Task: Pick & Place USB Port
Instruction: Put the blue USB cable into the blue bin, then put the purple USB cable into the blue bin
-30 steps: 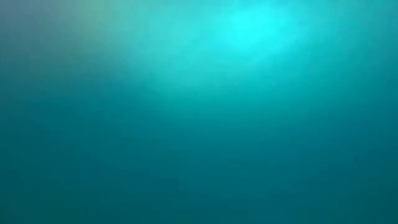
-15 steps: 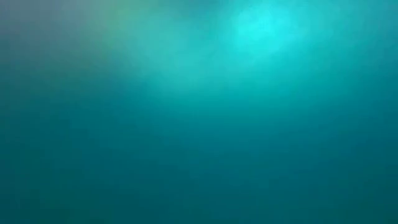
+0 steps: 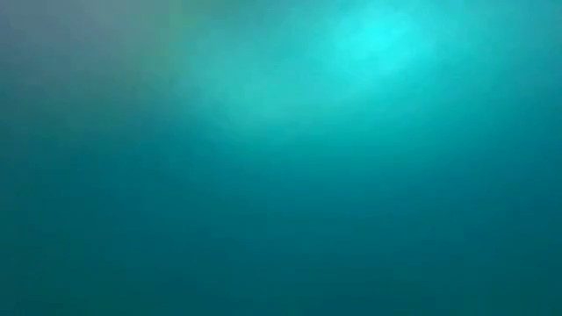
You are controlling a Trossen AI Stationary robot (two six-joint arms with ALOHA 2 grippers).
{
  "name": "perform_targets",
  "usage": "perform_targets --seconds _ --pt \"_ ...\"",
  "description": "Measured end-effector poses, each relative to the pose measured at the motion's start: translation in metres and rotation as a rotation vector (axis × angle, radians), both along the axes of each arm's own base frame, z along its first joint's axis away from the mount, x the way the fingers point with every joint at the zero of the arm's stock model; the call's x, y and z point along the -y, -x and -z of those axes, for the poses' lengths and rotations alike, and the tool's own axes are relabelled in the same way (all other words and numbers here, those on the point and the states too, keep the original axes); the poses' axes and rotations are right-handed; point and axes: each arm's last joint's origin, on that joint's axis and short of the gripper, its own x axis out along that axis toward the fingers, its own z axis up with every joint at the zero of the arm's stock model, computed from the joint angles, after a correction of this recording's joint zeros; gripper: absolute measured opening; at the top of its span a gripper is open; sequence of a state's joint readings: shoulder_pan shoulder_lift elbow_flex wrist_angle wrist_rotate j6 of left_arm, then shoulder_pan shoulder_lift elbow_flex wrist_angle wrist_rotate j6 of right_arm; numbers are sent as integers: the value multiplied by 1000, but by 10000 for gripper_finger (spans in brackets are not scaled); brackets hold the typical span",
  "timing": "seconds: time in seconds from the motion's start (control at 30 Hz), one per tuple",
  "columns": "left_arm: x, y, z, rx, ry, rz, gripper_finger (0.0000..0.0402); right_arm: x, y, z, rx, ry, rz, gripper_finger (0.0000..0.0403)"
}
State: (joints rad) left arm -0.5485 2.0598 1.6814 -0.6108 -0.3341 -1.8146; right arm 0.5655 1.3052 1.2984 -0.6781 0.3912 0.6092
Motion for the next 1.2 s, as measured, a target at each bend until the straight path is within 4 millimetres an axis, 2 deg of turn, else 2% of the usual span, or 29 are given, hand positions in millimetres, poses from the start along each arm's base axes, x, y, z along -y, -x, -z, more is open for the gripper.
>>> perform_targets --seconds 0.13,0.23,0.33,0.5,0.63,0.8,0.93,1.07,1.2 --pt "-3 1 -3 -12 -9 13 133 -1 0 0 -15 -15 -38 104" --pt "-12 11 -19 -43 -53 66 134 -1 0 1 -21 -20 -52 121" --pt "-28 35 -47 -131 -145 128 129 -2 0 6 -19 -18 -50 133" --pt "-55 89 -94 -266 -269 210 116 -5 -6 18 43 -55 -51 141" --pt "-58 122 -111 -348 -354 312 108 -8 -13 27 148 -61 -83 137" --pt "-51 149 -108 -518 -446 384 106 -5 -21 45 267 -83 -92 126" --pt "-50 162 -85 -609 -387 345 106 4 -27 48 289 -147 -107 119" --pt "-66 185 -63 -721 -328 243 106 24 -35 49 272 -184 -52 115" --pt "-77 206 -48 -669 -283 223 106 46 -43 42 248 -219 -11 126"
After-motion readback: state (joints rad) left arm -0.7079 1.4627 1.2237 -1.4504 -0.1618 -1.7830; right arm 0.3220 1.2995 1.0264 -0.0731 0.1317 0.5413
